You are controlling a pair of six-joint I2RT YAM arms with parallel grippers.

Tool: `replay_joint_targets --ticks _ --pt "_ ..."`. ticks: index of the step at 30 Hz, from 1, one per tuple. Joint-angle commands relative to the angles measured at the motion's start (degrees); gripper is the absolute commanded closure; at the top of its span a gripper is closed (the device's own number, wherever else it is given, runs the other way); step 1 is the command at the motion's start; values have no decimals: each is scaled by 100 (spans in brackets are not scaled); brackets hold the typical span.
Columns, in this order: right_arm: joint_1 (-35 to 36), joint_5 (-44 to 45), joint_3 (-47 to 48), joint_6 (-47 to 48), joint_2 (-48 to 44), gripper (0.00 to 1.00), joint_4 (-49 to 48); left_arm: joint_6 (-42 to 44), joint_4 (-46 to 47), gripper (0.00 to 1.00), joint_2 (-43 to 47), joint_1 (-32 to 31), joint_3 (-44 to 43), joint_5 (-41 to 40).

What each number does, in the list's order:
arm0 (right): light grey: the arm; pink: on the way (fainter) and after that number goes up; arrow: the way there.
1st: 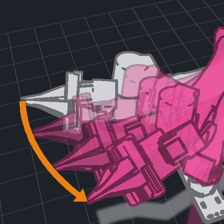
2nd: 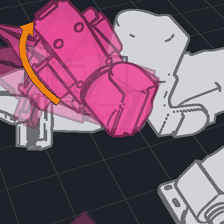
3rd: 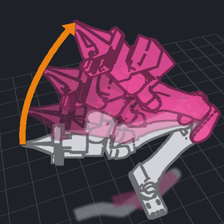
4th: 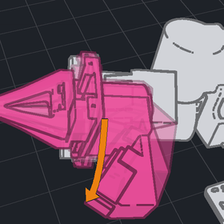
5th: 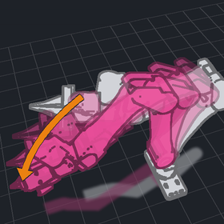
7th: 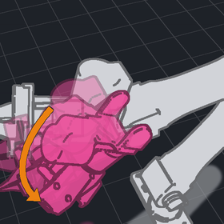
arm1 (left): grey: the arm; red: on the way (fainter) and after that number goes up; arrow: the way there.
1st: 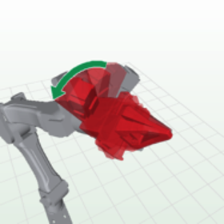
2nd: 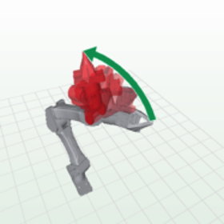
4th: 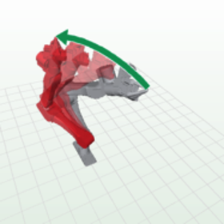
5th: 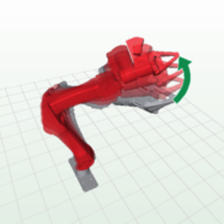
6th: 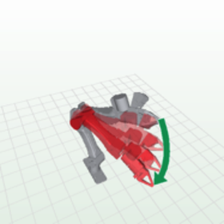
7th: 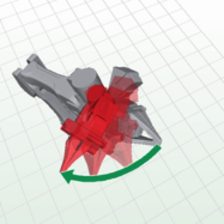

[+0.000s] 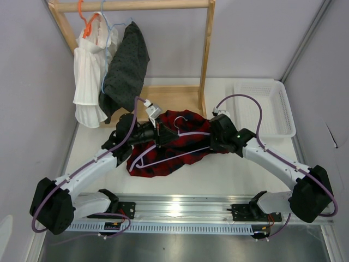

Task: Place the skirt on the hanger

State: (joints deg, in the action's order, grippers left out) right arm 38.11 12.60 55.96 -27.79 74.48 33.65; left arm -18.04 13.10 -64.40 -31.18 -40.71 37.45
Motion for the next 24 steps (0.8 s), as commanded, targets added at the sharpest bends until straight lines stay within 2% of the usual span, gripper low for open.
replay_joint_targets --ticks 1,7,14,24 --pt "21 85 239 2 -118 100 -34 -251 929 100 156 226 159 535" --pt "56 85 222 11 -91 100 -16 -735 1817 100 -116 288 388 588" --pt "48 85 213 28 -48 100 -43 -788 2029 100 -63 288 564 412" --pt "56 129 318 72 -30 98 1 -1316 3329 100 -450 288 915 131"
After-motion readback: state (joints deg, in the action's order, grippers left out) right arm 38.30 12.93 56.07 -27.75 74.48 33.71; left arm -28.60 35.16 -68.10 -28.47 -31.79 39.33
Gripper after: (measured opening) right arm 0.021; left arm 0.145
